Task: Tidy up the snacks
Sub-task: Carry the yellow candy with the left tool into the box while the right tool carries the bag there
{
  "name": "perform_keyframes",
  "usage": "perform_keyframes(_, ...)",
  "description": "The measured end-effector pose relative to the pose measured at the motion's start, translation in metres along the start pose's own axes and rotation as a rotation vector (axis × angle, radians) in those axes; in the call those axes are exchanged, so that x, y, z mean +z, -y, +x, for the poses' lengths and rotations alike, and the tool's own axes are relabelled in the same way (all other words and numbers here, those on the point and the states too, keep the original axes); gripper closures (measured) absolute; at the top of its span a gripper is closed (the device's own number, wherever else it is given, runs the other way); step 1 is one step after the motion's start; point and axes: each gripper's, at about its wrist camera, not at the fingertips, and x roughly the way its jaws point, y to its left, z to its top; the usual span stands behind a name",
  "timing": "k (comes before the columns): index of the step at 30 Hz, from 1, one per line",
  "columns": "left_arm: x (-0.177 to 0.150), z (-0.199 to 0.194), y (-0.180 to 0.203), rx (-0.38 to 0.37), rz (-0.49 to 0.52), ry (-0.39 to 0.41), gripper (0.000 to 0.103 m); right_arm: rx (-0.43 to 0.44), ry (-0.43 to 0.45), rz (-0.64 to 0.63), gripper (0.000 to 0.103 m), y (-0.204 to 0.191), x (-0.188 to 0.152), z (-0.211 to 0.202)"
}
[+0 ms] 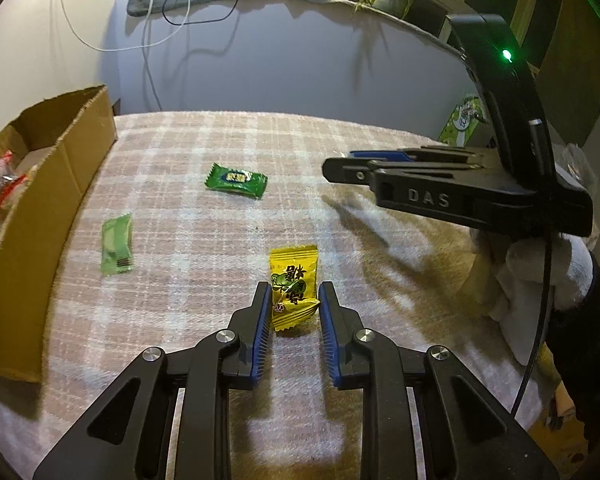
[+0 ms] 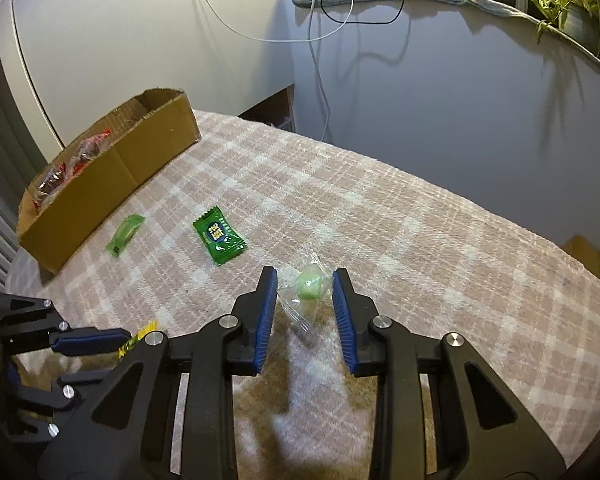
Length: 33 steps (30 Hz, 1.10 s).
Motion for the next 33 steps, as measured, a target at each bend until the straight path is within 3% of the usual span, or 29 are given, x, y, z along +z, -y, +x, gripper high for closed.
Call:
perform_keyframes(13,0.005,-0.037,-0.019,0.009,-0.035,0.08,0.081,0.008,0.063,-0.002,0.074,-0.019,0.008,-0.035)
perform_keyframes(33,0.014,-0.103,-0.095,0.085,-0.12,0.227,0.081,0.089,0.124,-0.118,0.074,-0.109,0.067,-0.036)
